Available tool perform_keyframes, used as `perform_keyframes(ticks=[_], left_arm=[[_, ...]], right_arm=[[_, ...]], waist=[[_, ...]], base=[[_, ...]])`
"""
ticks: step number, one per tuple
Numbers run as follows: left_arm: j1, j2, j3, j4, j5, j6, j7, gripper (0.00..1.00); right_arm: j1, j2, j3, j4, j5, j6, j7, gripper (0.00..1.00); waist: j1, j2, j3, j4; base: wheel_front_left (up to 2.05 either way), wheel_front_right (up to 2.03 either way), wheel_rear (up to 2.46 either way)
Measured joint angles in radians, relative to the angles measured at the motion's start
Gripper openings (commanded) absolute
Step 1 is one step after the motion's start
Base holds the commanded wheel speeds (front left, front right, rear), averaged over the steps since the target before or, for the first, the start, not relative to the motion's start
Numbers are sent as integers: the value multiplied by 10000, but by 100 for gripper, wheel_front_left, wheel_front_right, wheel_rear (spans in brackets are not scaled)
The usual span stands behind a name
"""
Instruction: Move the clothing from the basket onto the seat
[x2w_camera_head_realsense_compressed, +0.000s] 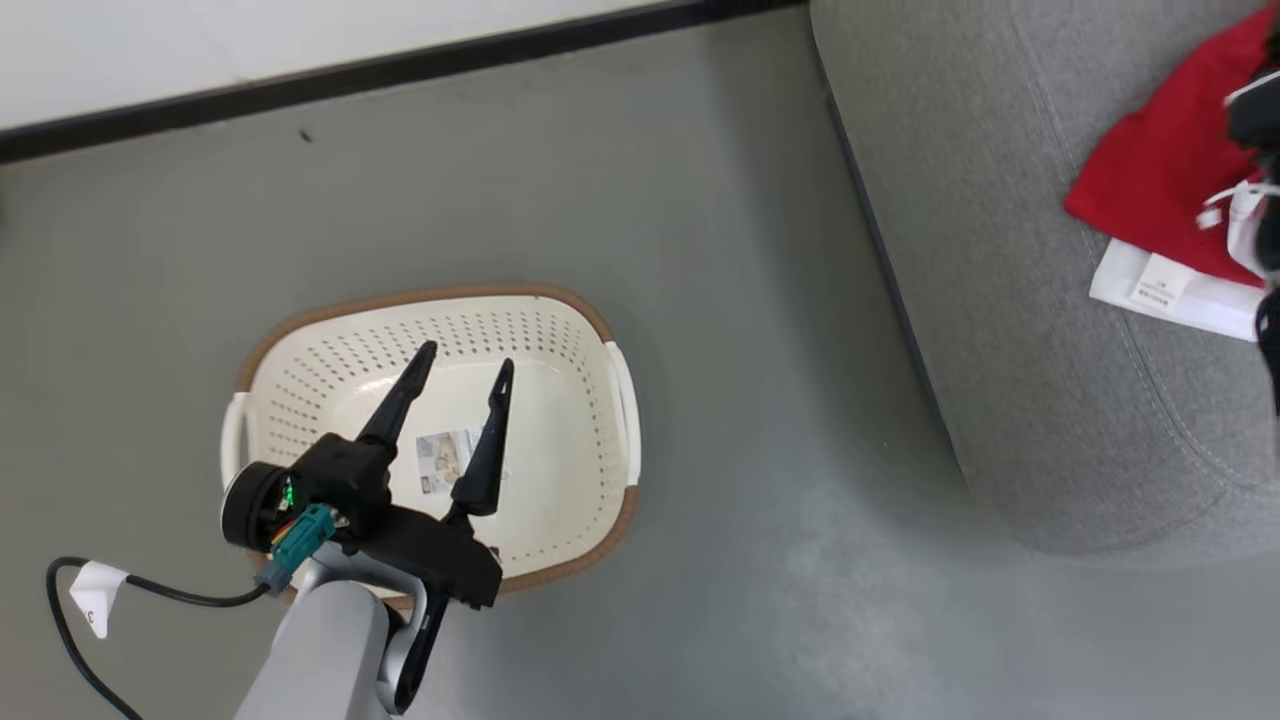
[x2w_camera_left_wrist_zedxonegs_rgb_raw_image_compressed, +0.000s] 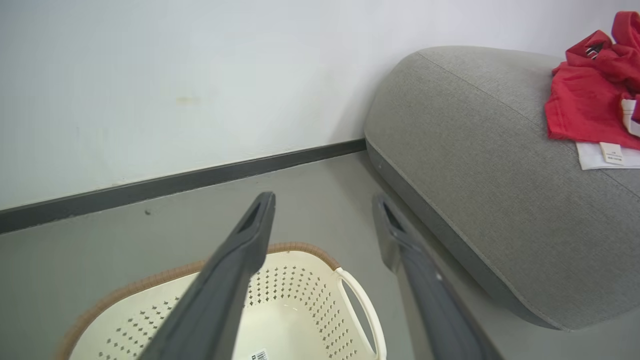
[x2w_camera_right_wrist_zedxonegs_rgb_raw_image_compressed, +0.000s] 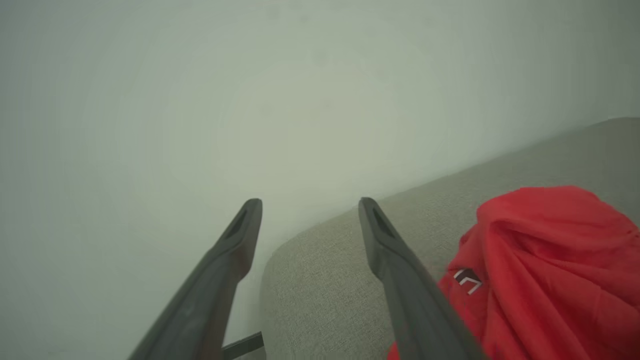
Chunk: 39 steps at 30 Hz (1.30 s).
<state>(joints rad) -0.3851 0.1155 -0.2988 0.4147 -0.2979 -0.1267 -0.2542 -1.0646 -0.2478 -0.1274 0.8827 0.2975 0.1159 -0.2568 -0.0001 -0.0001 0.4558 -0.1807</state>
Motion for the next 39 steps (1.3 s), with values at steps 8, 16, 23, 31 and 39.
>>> perform_keyframes(ticks=[8, 16, 23, 31, 39], left_arm=[[210, -113, 453, 259, -4, 219, 0, 100], [346, -203, 947, 468, -2, 472, 0, 100], [846, -230, 1271, 642, -2, 616, 0, 100], [1266, -267, 1641, 773, 2, 842, 0, 100], [1704, -276, 2013, 825, 15, 1016, 0, 100]], right_arm=[[804, 539, 617, -393, -341, 73, 2, 100], [1569, 656, 1175, -846, -127, 75, 2, 100], [2351, 761, 2142, -1129, 424, 75, 2, 100], [3449, 945, 3221, -1572, 834, 75, 2, 100], [4575, 1058, 3829, -2127, 836, 75, 2, 100]], waist=[[0, 0, -843, 431], [0, 0, -1608, 843], [-1, -1, -2227, 1181], [0, -1, -2926, 1482], [0, -1, -3532, 1694]], base=[[0, 0, 0], [0, 0, 0], [0, 0, 0], [0, 0, 0], [0, 0, 0]])
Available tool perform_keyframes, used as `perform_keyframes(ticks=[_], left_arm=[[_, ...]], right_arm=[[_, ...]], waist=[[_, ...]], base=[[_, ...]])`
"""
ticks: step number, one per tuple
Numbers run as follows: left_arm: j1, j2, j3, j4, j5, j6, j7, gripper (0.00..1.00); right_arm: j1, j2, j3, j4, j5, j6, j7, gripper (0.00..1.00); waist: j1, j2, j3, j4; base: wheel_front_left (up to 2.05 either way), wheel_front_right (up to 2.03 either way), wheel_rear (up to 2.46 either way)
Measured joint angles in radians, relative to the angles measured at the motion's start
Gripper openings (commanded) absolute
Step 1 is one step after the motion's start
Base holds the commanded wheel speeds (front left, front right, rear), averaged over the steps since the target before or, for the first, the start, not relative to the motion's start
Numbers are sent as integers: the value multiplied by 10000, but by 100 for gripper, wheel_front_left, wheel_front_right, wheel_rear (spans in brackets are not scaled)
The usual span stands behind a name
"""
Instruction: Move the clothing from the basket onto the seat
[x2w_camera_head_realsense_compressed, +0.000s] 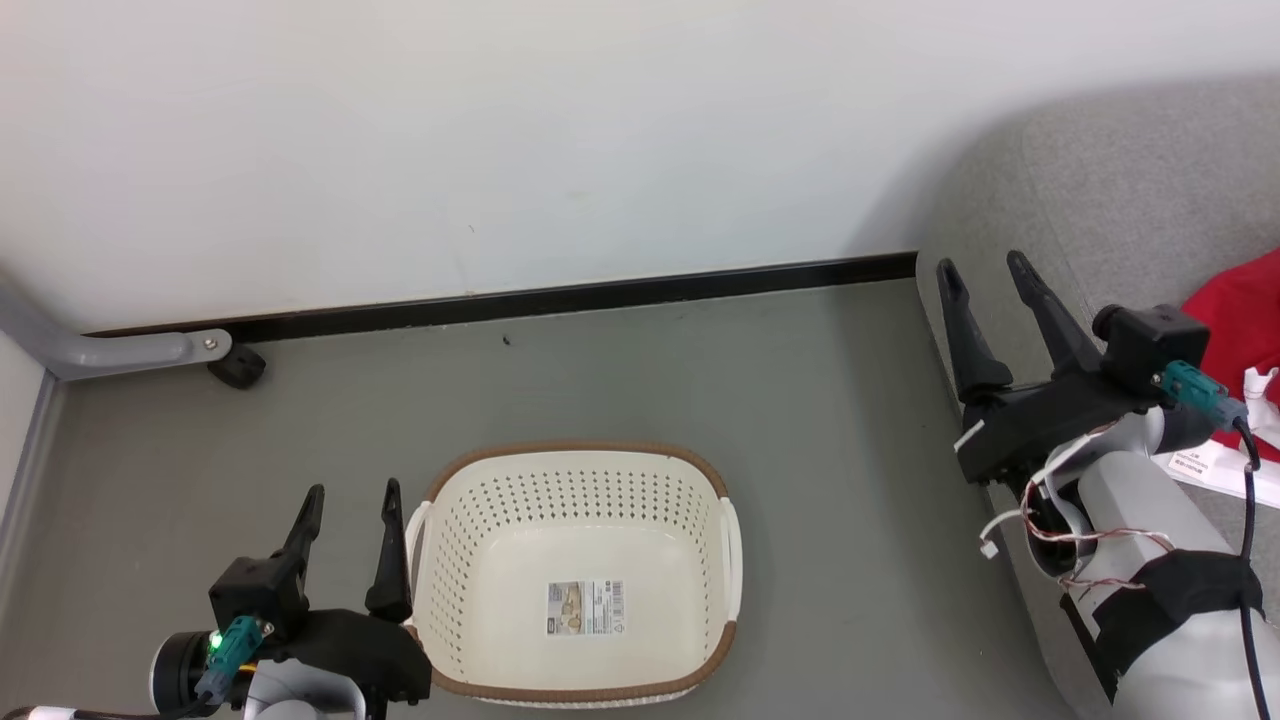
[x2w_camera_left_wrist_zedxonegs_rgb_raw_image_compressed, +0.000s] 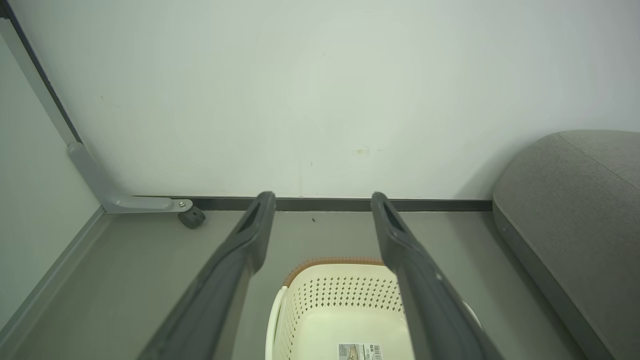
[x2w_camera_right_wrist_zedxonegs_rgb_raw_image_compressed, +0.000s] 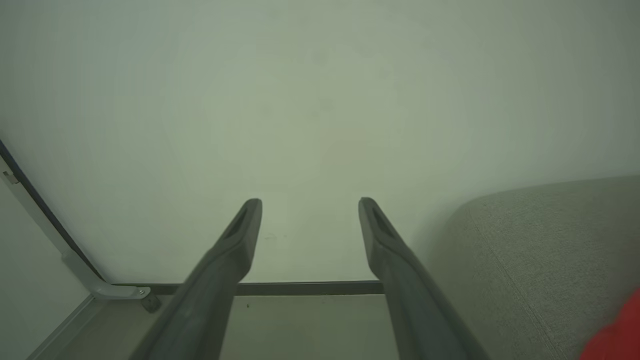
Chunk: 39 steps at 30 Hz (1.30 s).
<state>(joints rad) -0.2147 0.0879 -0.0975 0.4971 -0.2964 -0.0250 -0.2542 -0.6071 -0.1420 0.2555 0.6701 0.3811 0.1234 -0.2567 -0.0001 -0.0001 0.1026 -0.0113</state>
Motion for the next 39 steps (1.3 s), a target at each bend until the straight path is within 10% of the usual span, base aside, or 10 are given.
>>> perform_keyframes(ticks=[25, 39], left_arm=[[1050, -73, 844, -245, 476, 667, 0, 100], [1535, -96, 1068, -596, 708, 784, 0, 100]], right_arm=[[2872, 380, 633, -1185, -395, -21, 2, 100], [3507, 489, 380, -1296, -738, -719, 2, 100]], waist=[[1, 2, -919, 325], [1, 1, -1012, 414]], base=[[0, 0, 0], [0, 0, 0]])
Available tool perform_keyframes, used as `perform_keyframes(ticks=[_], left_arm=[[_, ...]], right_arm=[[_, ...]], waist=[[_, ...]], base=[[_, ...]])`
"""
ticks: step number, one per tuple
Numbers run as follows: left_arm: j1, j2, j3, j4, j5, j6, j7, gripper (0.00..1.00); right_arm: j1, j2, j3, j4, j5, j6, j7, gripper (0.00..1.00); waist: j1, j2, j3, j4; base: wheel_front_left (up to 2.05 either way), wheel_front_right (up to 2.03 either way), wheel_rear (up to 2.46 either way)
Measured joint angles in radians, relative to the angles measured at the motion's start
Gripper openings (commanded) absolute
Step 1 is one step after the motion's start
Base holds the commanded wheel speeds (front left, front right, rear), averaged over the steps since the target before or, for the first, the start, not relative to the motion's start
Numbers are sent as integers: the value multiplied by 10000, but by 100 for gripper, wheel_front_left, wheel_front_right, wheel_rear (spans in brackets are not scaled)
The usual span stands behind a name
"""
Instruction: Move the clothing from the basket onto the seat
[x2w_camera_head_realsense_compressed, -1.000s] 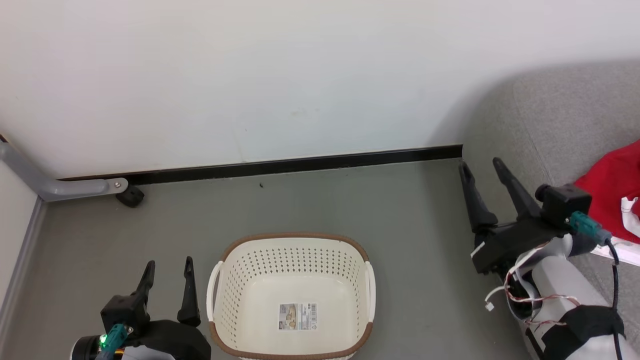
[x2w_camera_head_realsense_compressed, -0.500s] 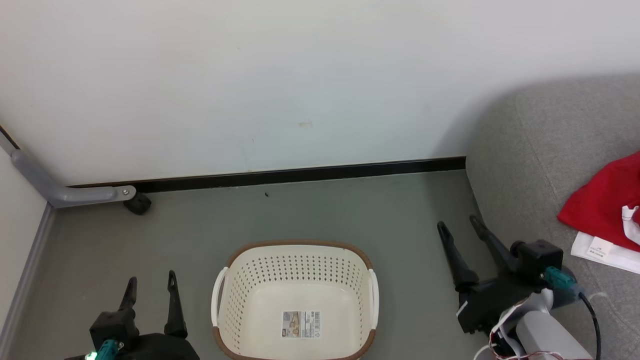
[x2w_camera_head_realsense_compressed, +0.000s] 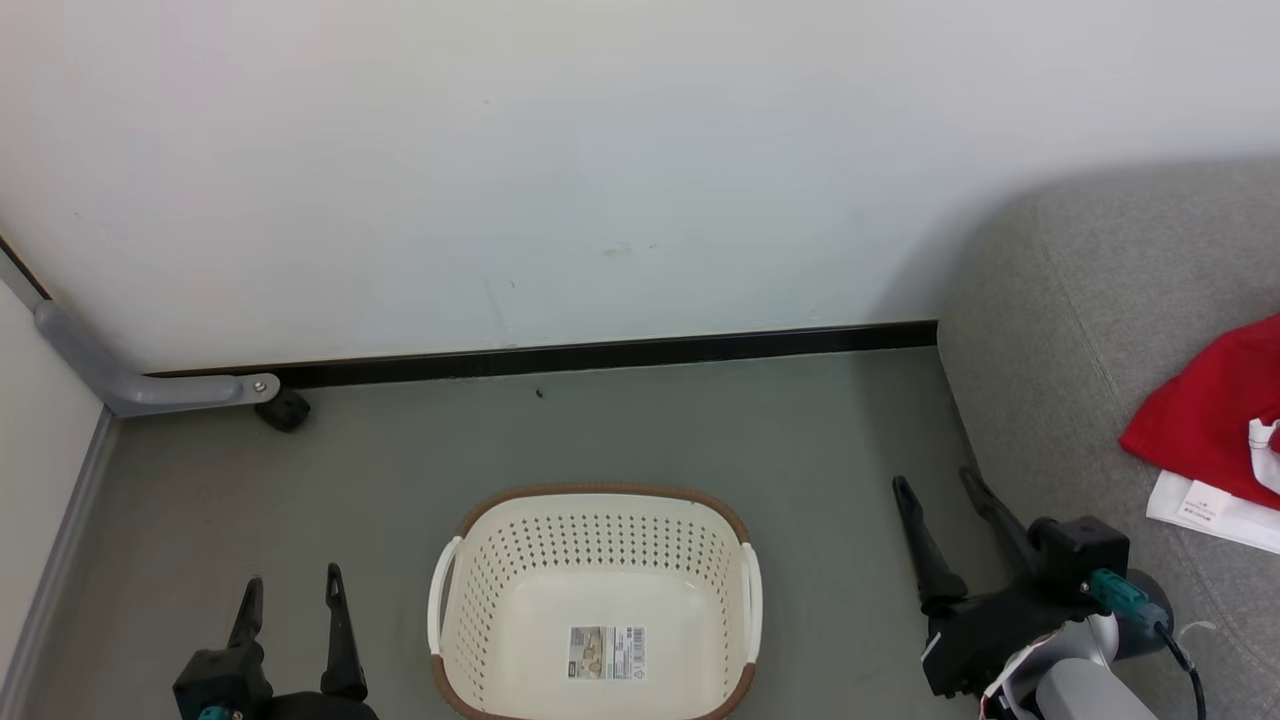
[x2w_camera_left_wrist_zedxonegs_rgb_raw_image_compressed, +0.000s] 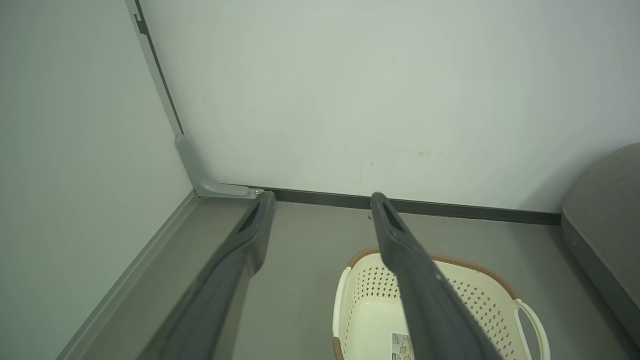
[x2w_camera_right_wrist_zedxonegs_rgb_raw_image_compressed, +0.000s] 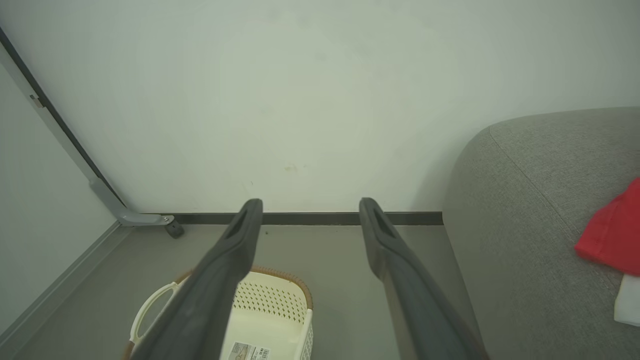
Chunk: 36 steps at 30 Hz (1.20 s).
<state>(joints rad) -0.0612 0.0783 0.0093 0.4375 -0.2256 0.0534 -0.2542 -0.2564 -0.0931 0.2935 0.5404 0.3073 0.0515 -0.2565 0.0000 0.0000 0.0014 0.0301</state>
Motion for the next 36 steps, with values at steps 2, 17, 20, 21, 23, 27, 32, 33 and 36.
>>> perform_keyframes(ticks=[2, 17, 20, 21, 23, 27, 32, 33, 36], left_arm=[[103, 0, 8, -15, 0, -13, 0, 100], [340, -84, -13, -232, 96, -276, 0, 100], [348, -88, -6, -234, 174, -278, 0, 100], [353, -90, -4, -234, 174, -278, 0, 100], [372, -96, 4, -238, 174, -282, 0, 100], [473, -107, 21, -249, 242, -314, 0, 100], [477, -123, 48, -282, 353, -374, 0, 100], [477, -127, 50, -284, 353, -376, 0, 100], [479, -153, 48, -301, 366, -380, 0, 100]], right_arm=[[56, 12, -50, -8, -4, -107, 0, 100], [58, 6, -290, -142, -96, -176, 0, 100], [65, 13, -305, -144, -104, -176, 0, 100], [73, 19, -309, -144, -104, -176, 0, 100], [106, 31, -324, -150, -104, -176, 0, 100], [196, 42, -382, -155, -104, -176, 0, 100], [198, 48, -445, -155, -117, -176, 0, 100], [198, 54, -449, -155, -138, -176, 0, 100], [198, 69, -481, -155, -165, -176, 0, 100]], waist=[[0, 0, -16, 6], [0, 0, -97, -14], [0, 1, -108, -18], [0, 0, -111, -19], [0, 0, -116, -20], [1, 0, -122, -19], [1, 0, -126, -22], [1, 1, -127, -25], [1, 1, -130, -38]], base=[[0, 0, 0], [0, 0, 0], [0, 0, 0], [0, 0, 0], [0, 0, 0], [0, 0, 0], [0, 0, 0], [0, 0, 0], [0, 0, 0]])
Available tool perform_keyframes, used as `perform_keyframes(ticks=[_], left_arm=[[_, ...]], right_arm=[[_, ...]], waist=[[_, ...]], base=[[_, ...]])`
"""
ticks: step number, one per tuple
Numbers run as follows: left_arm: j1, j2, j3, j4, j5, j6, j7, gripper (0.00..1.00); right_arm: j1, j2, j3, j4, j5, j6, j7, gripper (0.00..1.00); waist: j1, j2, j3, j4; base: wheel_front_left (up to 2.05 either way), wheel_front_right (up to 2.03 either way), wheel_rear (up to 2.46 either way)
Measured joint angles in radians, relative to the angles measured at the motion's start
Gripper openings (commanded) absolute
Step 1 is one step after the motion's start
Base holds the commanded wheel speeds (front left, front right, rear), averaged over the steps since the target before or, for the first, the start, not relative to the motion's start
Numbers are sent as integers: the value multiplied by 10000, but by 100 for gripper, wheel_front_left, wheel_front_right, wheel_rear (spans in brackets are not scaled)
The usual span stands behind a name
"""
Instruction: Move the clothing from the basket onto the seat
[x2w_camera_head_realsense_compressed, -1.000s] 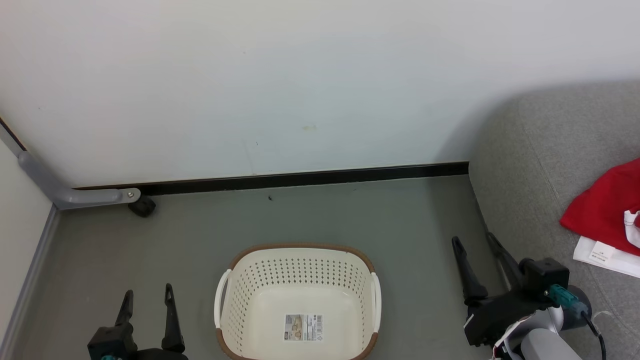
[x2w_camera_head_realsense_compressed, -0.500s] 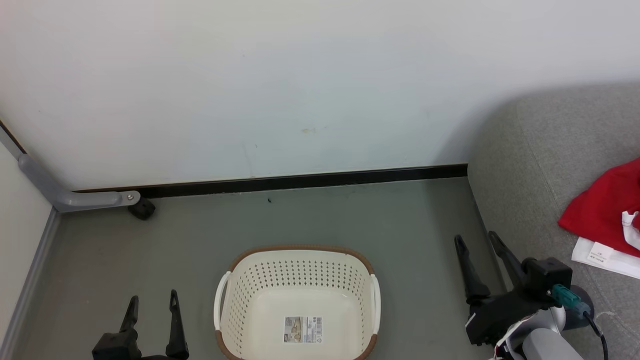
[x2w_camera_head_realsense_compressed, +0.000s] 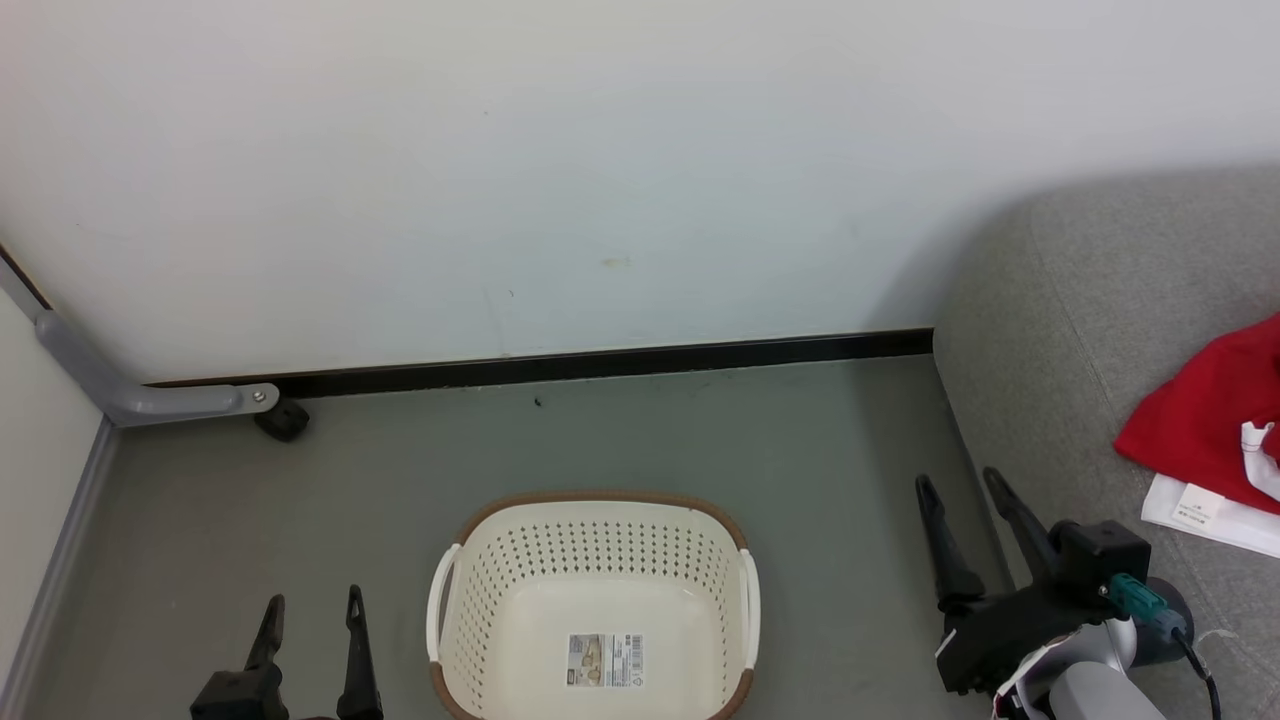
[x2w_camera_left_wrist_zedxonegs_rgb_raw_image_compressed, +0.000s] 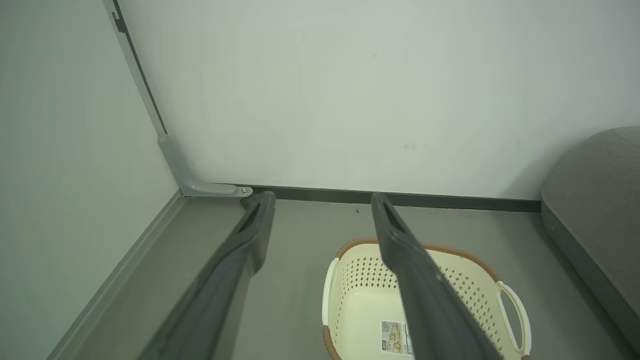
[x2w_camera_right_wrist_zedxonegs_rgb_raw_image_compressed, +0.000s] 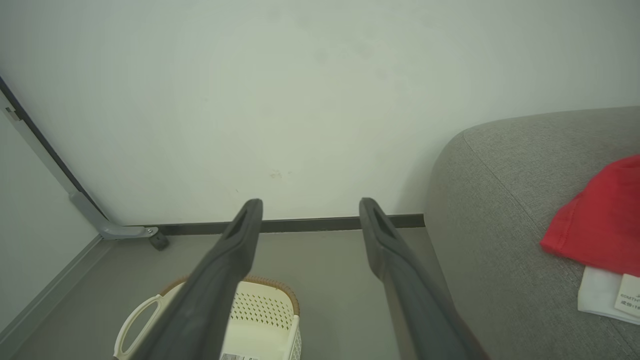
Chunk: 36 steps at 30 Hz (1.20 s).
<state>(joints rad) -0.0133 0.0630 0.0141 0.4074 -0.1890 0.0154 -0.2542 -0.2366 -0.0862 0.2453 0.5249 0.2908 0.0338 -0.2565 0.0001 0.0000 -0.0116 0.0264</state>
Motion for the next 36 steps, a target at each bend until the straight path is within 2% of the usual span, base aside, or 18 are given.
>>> perform_keyframes(ticks=[14, 15, 25, 36], left_arm=[[1, -21, 36, -33, 33, -159, 0, 100], [1, -21, 36, -33, 35, -211, 0, 0], [361, -130, 52, 660, -128, -253, 163, 0], [311, -159, 176, 709, -1802, -347, 652, 0]], right_arm=[[14, 36, -109, -44, -105, -63, 0, 100], [16, 38, -125, -46, -105, -63, 0, 0], [768, 109, -180, 593, 115, -58, 104, 0], [767, 150, -648, 407, 1643, 17, 581, 0]], waist=[[0, 0, 18, -62], [0, 0, 19, -64], [0, 0, 20, -75], [0, 0, 18, -99]], base=[[0, 0, 0], [0, 0, 0], [0, 0, 0], [0, 0, 0]])
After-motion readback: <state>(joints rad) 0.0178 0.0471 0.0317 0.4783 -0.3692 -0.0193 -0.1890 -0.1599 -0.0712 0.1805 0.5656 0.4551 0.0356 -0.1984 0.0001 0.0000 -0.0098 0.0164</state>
